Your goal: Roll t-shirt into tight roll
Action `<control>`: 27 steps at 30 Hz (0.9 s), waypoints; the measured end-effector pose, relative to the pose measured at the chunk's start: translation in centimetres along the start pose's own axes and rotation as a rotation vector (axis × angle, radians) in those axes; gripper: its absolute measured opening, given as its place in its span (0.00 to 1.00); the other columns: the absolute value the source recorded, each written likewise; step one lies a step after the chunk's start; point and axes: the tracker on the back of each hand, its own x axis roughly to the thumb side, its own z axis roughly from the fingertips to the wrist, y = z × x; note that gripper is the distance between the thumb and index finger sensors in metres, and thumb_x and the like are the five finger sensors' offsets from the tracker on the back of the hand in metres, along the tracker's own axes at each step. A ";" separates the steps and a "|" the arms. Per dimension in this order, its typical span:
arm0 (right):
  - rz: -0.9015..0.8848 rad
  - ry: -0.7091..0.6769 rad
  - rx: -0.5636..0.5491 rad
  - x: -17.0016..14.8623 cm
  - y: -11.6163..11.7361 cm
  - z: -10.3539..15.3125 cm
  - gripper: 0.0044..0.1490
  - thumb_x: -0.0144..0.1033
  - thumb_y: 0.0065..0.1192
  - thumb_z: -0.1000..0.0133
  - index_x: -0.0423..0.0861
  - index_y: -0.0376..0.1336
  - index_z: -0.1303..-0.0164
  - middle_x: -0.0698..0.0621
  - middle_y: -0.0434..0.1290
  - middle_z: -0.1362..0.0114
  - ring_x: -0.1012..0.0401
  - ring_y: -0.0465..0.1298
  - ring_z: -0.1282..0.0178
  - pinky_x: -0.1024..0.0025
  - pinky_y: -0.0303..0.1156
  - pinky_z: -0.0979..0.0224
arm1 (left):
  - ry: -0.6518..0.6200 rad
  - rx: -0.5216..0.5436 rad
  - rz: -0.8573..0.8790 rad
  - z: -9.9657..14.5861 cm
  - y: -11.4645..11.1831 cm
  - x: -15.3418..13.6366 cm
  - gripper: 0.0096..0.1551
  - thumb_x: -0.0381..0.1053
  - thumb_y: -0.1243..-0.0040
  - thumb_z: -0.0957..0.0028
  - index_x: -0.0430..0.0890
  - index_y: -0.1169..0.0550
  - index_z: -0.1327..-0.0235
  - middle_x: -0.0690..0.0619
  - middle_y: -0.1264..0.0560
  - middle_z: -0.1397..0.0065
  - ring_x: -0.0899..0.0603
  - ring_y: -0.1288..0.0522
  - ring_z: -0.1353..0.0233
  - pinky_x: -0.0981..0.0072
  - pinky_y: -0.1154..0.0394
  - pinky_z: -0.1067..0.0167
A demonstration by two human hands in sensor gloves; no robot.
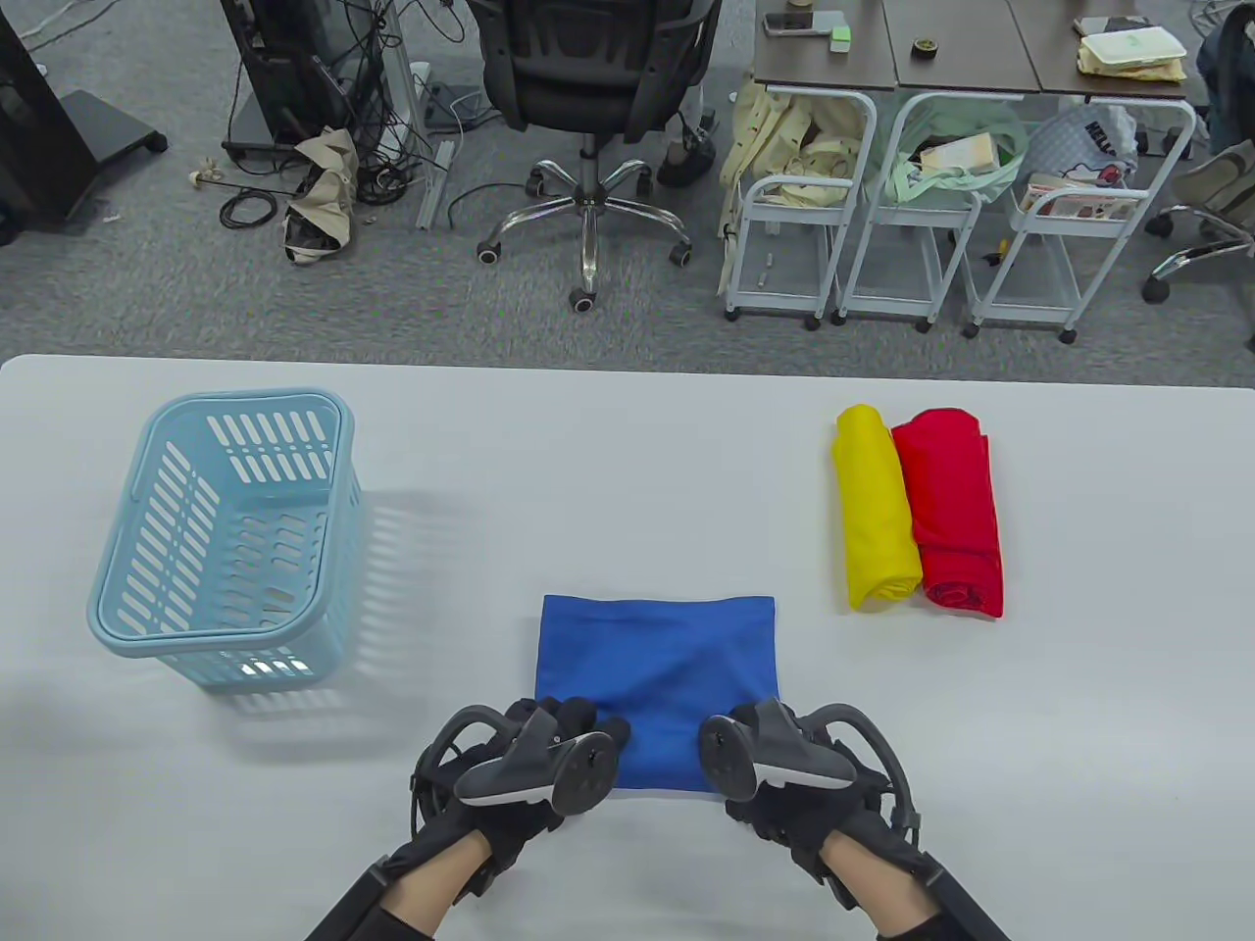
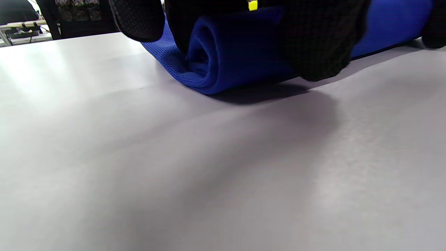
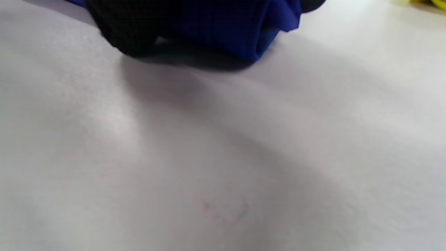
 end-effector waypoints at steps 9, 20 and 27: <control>-0.485 -0.144 0.063 -4.3 -0.5 0.3 0.37 0.42 0.56 0.41 0.51 0.51 0.20 0.46 0.67 0.27 0.54 0.76 0.38 0.59 0.72 0.38 | 0.012 0.031 0.265 0.5 0.8 -3.1 0.28 0.51 0.49 0.39 0.53 0.30 0.23 0.51 0.23 0.28 0.45 0.21 0.33 0.43 0.30 0.28; -0.523 0.007 0.121 -5.3 0.3 0.0 0.39 0.49 0.55 0.40 0.48 0.49 0.21 0.52 0.68 0.30 0.57 0.77 0.42 0.61 0.73 0.40 | 0.239 0.094 0.024 1.4 1.1 -5.0 0.29 0.56 0.42 0.42 0.54 0.28 0.26 0.53 0.22 0.30 0.45 0.21 0.34 0.44 0.29 0.28; -0.523 0.010 0.120 -5.3 0.4 0.0 0.39 0.49 0.55 0.40 0.48 0.49 0.21 0.52 0.68 0.30 0.57 0.77 0.42 0.61 0.73 0.40 | -0.032 0.110 0.225 1.3 1.3 -1.2 0.33 0.58 0.41 0.43 0.58 0.31 0.22 0.47 0.28 0.20 0.39 0.26 0.26 0.40 0.33 0.27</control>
